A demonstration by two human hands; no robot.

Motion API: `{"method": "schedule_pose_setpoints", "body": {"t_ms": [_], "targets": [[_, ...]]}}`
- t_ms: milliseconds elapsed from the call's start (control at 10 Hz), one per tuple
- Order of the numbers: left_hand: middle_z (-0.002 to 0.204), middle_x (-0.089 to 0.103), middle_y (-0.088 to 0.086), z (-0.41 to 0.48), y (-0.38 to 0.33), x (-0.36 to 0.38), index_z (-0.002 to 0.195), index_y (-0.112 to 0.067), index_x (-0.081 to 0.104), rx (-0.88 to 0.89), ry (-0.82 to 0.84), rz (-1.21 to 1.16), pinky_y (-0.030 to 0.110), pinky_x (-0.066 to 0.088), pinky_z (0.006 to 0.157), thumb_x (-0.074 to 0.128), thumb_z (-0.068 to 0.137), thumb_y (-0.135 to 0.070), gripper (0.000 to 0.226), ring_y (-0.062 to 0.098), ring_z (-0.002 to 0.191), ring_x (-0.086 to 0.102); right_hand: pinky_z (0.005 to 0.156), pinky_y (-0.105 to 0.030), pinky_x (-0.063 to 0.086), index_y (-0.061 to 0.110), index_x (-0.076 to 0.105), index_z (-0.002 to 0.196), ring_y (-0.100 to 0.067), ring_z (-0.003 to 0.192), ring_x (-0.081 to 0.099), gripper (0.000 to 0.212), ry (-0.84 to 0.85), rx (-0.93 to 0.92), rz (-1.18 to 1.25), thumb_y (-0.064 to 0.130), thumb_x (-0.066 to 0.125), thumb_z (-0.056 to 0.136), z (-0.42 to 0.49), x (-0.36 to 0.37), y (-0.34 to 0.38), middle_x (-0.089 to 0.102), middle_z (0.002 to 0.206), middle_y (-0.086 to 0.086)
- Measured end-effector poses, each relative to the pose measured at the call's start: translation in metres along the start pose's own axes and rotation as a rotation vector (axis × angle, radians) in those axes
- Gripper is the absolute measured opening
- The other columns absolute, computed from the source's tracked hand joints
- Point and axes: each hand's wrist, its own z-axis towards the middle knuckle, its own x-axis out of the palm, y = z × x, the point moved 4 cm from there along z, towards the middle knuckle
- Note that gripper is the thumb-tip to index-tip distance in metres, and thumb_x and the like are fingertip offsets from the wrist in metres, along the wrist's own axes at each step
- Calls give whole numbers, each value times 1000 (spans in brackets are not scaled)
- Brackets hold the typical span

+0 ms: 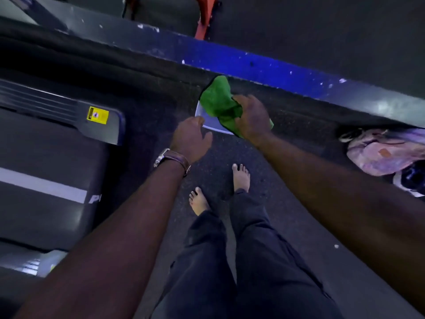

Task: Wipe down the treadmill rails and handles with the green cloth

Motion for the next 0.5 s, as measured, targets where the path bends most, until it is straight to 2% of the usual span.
{"method": "schedule_pose_setpoints", "body": {"t_ms": [200, 300, 500], "targets": [[104, 67, 15, 64, 48, 65, 104, -2, 64, -46, 8, -6, 38, 51, 81, 65, 80, -25, 33, 31, 94, 62, 87, -41, 48, 19, 61, 130, -36, 107, 58, 43, 121, -61, -163, 15, 56, 88, 82, 82, -38, 62, 115, -17], [100, 67, 18, 72, 64, 80, 100, -1, 63, -80, 29, 39, 37, 47, 79, 65, 80, -22, 28, 33, 91, 61, 91, -40, 50, 13, 65, 121, -33, 107, 61, 35, 223, -28, -186, 18, 61, 86, 91, 93, -47, 65, 114, -14], [107, 65, 19, 47, 52, 35, 108, -1, 63, -162, -29, -25, 37, 47, 83, 65, 82, -21, 34, 34, 97, 61, 97, -35, 45, 7, 57, 129, -30, 115, 57, 47, 304, -96, -4, 14, 68, 83, 50, 56, -15, 61, 124, -14]]}}
